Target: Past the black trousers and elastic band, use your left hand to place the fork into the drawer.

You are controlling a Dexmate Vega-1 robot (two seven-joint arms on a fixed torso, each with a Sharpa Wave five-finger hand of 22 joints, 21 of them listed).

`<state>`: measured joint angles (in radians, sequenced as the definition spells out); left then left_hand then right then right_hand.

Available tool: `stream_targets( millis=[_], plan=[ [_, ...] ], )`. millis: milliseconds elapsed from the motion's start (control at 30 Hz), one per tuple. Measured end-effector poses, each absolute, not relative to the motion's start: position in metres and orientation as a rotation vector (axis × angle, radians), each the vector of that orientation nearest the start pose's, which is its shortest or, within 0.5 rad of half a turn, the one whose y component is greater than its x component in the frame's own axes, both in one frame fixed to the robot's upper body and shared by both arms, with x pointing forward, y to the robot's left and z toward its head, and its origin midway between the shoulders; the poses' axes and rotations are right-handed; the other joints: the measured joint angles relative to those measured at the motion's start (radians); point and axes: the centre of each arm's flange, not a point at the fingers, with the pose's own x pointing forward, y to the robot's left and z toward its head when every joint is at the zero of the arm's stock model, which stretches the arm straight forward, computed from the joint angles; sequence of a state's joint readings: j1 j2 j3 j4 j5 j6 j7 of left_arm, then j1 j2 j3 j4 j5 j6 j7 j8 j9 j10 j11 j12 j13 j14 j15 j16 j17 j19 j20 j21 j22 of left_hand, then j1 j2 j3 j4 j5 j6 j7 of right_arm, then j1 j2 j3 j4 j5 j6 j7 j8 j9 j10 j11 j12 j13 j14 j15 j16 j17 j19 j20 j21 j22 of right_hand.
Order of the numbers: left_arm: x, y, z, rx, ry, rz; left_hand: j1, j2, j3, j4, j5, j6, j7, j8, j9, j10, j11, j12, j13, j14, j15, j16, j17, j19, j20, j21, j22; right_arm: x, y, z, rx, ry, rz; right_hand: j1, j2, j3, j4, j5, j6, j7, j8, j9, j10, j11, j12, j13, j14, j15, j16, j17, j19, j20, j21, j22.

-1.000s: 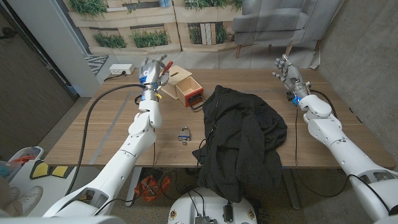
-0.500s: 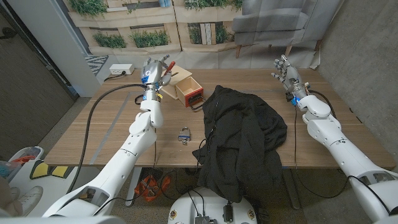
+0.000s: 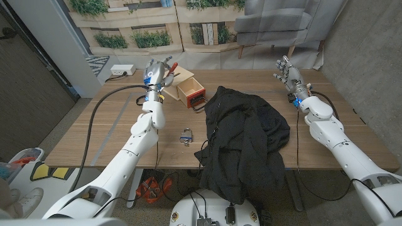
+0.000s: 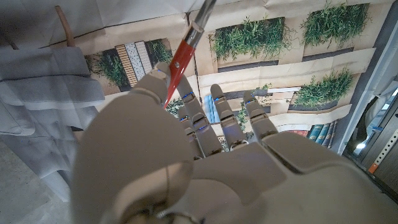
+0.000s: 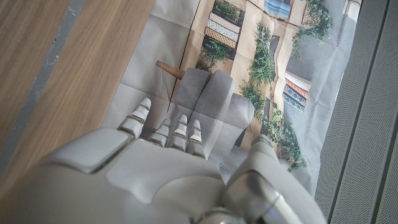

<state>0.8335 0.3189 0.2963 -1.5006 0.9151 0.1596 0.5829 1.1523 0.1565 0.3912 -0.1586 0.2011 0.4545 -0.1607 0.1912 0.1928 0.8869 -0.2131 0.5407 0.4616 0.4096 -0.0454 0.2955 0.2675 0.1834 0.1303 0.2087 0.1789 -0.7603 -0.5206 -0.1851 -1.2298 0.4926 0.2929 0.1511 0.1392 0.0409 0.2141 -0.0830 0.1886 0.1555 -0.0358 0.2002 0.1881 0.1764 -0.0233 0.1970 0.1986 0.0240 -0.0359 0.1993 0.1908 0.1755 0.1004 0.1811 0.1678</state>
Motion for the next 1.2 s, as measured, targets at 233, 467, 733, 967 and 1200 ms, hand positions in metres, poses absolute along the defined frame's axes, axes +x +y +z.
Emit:
stream_targets(
  millis=[233, 467, 733, 967, 1200],
  plan=[
    [0.608, 0.243, 0.058, 1.086, -0.889, 0.725, 0.000, 0.000, 0.000, 0.000, 0.000, 0.000, 0.000, 0.000, 0.000, -0.006, -0.006, 0.000, 0.000, 0.000, 0.000, -0.005, 0.000, 0.000, 0.000, 0.000, 0.000, 0.645, -0.365, 0.044, -0.111, -0.709, 0.121, 0.000, 0.000, 0.000, 0.000, 0.000, 0.000, 0.000, 0.000, 0.000, 0.000, 0.000, 0.000, 0.000, -0.005, 0.005, 0.000, 0.001, 0.000, 0.000, 0.000, 0.000],
    [0.610, 0.239, 0.060, 1.081, -0.898, 0.719, 0.000, 0.000, 0.000, 0.000, -0.001, 0.000, 0.000, 0.000, 0.000, -0.006, -0.006, 0.003, 0.000, 0.000, 0.000, -0.005, 0.000, 0.000, 0.000, 0.000, 0.000, 0.645, -0.365, 0.043, -0.110, -0.708, 0.121, 0.000, 0.000, 0.000, 0.000, 0.000, 0.000, 0.000, 0.000, 0.000, 0.000, 0.000, 0.000, 0.000, -0.006, 0.006, 0.000, 0.003, 0.000, 0.000, 0.000, 0.000],
    [0.613, 0.234, 0.063, 1.077, -0.911, 0.707, 0.000, 0.000, 0.000, 0.000, -0.003, 0.000, 0.000, 0.000, 0.000, -0.006, -0.006, 0.003, 0.000, 0.000, 0.000, -0.005, 0.001, 0.000, 0.000, 0.000, 0.000, 0.646, -0.366, 0.041, -0.109, -0.704, 0.121, 0.000, 0.000, 0.000, 0.000, 0.000, 0.000, 0.000, 0.000, 0.000, 0.000, 0.000, 0.000, 0.000, -0.006, 0.006, 0.000, 0.002, 0.000, 0.000, 0.000, 0.000],
    [0.615, 0.229, 0.065, 1.075, -0.920, 0.697, 0.000, 0.000, 0.000, 0.000, -0.003, 0.000, 0.000, 0.000, 0.000, -0.006, -0.005, 0.003, -0.001, 0.000, 0.000, -0.005, 0.005, 0.000, 0.000, 0.000, 0.000, 0.647, -0.367, 0.042, -0.108, -0.706, 0.123, 0.000, 0.000, 0.000, 0.000, 0.000, 0.000, 0.000, 0.000, 0.000, 0.000, 0.000, 0.000, 0.000, -0.006, 0.006, 0.000, 0.002, 0.000, 0.000, 0.000, 0.000],
    [0.618, 0.224, 0.068, 1.071, -0.932, 0.685, 0.000, 0.000, 0.000, 0.000, -0.004, 0.000, 0.000, 0.000, 0.000, -0.006, -0.005, 0.008, -0.001, 0.000, 0.000, -0.005, 0.005, 0.000, 0.000, 0.000, 0.000, 0.647, -0.367, 0.043, -0.109, -0.709, 0.126, 0.000, 0.000, 0.000, 0.000, 0.001, 0.000, 0.000, 0.000, 0.000, 0.000, 0.000, 0.000, 0.000, -0.005, 0.006, 0.000, 0.002, 0.000, 0.000, 0.000, 0.000]
  ],
)
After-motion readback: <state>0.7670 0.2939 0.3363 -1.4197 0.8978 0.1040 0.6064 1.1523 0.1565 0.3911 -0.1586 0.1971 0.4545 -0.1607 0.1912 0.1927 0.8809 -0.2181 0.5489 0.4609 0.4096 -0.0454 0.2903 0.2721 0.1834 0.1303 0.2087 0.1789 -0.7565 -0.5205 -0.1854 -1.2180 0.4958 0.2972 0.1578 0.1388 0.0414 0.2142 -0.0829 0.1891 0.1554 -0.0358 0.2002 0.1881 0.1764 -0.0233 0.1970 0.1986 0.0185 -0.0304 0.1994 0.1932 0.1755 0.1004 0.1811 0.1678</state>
